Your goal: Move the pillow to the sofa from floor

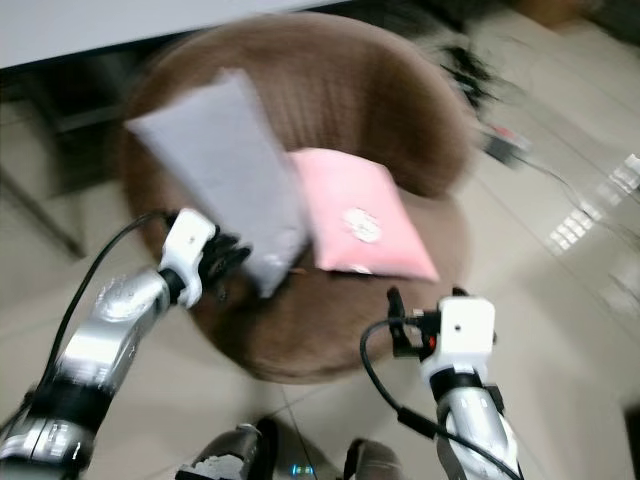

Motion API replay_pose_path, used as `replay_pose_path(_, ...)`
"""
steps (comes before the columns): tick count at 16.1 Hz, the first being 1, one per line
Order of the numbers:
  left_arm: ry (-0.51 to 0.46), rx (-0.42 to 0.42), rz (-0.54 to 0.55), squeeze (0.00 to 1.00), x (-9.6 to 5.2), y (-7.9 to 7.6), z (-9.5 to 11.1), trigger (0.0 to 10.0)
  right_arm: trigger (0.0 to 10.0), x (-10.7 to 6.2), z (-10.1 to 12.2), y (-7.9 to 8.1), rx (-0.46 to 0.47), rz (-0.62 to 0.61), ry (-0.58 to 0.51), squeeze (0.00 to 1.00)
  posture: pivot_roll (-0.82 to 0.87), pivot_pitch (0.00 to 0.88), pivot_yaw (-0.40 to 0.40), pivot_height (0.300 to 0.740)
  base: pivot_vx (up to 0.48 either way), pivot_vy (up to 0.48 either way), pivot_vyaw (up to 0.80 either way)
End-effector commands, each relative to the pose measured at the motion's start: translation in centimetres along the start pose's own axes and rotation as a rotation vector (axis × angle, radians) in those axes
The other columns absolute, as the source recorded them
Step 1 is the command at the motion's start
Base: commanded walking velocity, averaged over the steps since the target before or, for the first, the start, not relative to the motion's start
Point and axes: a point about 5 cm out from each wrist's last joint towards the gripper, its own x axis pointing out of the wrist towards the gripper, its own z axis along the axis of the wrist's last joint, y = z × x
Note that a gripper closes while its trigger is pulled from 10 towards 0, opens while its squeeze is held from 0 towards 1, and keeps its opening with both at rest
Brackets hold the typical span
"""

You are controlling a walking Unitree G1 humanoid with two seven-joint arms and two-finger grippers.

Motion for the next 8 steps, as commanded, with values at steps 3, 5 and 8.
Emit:
replay_pose_path(3,-0.025,0.002,0.035,0.00,-1.5,-2.0,1.2,10.0,10.0,0.6,-0.7,-0.6,-0.006,-0.027,-0.003,0.00,-0.03,0.052,0.022,0.740,0.000,0.000,0.80)
replay_pose_path(5,-0.040,-0.051,0.059,0.00,-1.8,-2.9,1.6,10.0,10.0,0.8,-0.9,-0.5,0.013,-0.028,-0.013,0.00,-0.03,0.038,0.025,0.740,0.000,0.000,0.80)
replay_pose_path(8,-0.055,0.017,0.076,0.00,-1.1,-3.3,1.6,10.0,10.0,0.9,-1.6,0.1,0.057,0.010,0.005,0.00,-0.05,0.036,0.027,0.740,0.000,0.000,0.80)
